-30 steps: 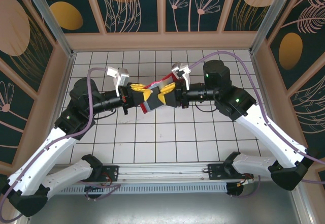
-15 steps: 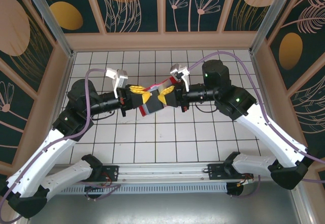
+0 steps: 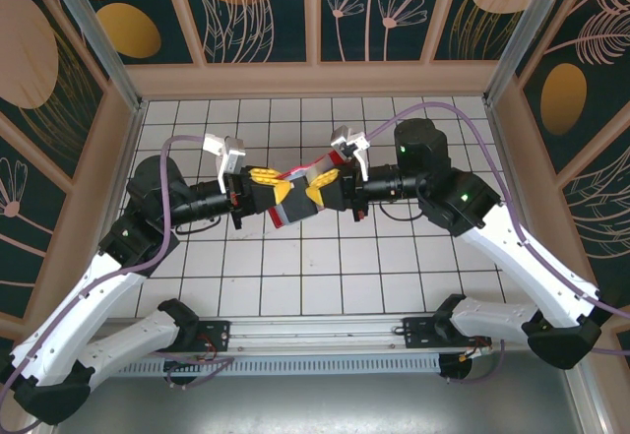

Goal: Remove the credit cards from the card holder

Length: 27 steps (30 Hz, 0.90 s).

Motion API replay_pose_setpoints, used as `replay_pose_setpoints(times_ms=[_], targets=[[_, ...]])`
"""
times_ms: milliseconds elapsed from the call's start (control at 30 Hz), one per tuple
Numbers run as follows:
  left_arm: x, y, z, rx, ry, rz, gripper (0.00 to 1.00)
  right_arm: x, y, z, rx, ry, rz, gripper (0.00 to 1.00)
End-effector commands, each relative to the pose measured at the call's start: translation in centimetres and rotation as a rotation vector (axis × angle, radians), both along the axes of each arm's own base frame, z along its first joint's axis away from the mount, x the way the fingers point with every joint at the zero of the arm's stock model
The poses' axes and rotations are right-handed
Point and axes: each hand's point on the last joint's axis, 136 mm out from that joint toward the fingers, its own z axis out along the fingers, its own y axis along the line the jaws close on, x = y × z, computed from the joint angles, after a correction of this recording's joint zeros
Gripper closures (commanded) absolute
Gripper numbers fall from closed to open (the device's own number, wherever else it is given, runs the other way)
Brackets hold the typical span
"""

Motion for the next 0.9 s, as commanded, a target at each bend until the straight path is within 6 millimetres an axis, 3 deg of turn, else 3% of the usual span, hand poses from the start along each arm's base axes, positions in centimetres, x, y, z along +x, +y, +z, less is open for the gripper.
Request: replay_pose_setpoints(times_ms=[0, 67, 200, 600, 867], targets=[[0.5, -0.2, 1.5, -0.044, -0.065, 0.019, 0.99, -3.1, 0.2, 1.3, 0.056, -0.017, 0.133, 0.96], [0.5, -0.2, 1.6, -0.045, -0.064, 0.019, 0.99, -3.2, 0.2, 1.4, 0.062, -0.018, 0.141, 0.96], [0.7, -0.3, 1.5, -0.046, -0.059, 0.016, 0.99, -3.7, 0.4, 1.2, 0.064, -0.009, 0.177, 0.84], [0.9, -0.5, 1.1, -0.042, -0.051, 0.019, 0.99, -4.3, 0.3, 1.6, 0.082, -0.016, 0.204, 0.95], [0.9, -0.6, 1.3, -0.045, -0.052, 0.013, 0.99, -5.0, 0.3, 1.8, 0.094, -0.01, 0.237, 0.95]])
